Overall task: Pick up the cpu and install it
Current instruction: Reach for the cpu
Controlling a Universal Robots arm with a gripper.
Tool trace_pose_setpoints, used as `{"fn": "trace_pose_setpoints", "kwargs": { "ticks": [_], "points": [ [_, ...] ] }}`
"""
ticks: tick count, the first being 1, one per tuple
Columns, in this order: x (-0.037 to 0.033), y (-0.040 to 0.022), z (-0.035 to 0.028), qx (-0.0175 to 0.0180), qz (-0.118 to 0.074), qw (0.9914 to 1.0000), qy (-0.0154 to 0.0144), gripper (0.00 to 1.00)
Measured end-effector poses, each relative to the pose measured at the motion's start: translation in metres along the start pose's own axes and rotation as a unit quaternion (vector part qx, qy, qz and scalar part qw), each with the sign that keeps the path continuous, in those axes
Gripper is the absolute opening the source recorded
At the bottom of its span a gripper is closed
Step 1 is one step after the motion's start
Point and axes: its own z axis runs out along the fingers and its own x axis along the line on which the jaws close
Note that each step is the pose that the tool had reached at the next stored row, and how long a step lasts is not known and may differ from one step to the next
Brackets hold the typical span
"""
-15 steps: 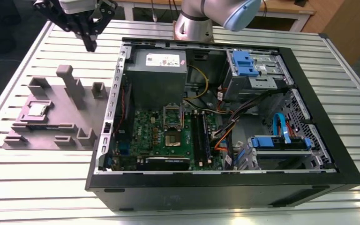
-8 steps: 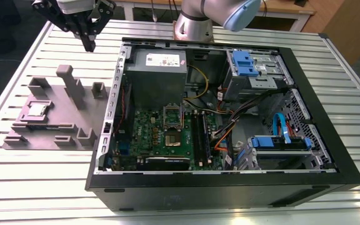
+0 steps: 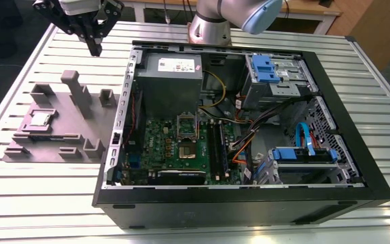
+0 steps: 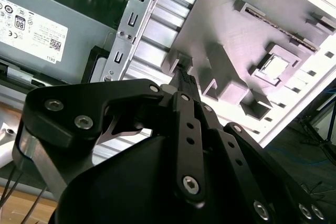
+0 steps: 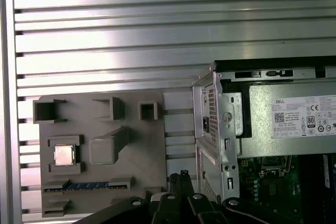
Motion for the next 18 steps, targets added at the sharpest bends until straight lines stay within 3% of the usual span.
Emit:
{"fn": "trace_pose_setpoints", "kwargs": {
  "ticks": [18],
  "points": [
    [0.0063,-0.0005,0.0007,0.0,0.0,1.0,0.0,0.1]
  ]
}}
